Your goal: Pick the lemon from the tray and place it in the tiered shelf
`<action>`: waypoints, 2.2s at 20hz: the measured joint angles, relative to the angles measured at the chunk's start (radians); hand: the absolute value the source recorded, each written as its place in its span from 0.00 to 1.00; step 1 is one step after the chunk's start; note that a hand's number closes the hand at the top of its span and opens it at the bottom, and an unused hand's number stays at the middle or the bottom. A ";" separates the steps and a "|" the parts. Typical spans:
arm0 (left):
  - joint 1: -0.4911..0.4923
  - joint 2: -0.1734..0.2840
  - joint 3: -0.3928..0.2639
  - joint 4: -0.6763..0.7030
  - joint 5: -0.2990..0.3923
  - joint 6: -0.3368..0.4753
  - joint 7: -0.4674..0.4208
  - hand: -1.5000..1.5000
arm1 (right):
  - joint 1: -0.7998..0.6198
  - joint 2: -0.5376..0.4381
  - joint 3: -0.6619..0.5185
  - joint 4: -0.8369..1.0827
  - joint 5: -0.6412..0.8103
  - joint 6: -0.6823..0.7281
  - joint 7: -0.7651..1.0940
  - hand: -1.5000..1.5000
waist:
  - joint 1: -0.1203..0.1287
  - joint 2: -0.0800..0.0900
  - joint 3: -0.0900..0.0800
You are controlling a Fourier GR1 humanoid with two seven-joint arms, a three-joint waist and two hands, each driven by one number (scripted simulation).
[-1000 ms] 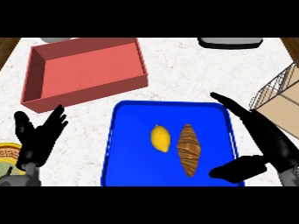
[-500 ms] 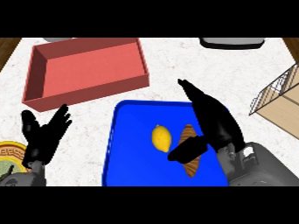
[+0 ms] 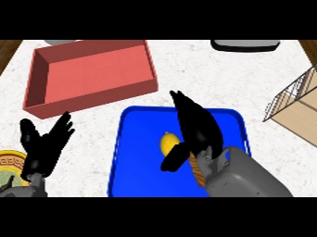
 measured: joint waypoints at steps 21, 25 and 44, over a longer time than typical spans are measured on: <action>-0.014 -0.022 0.033 0.012 -0.018 -0.024 0.010 0.50 | 0.104 0.158 0.043 0.155 0.273 0.022 0.017 0.00 | -0.004 0.000 0.000; -0.016 -0.012 0.048 0.023 -0.016 -0.046 0.001 0.50 | 0.112 0.165 0.046 0.220 0.310 0.003 0.003 0.00 | -0.003 0.001 0.000; -0.036 -0.058 0.071 0.053 -0.059 -0.057 -0.013 0.50 | 0.041 0.178 0.045 0.534 0.303 -0.205 -0.152 1.00 | 0.001 0.000 0.001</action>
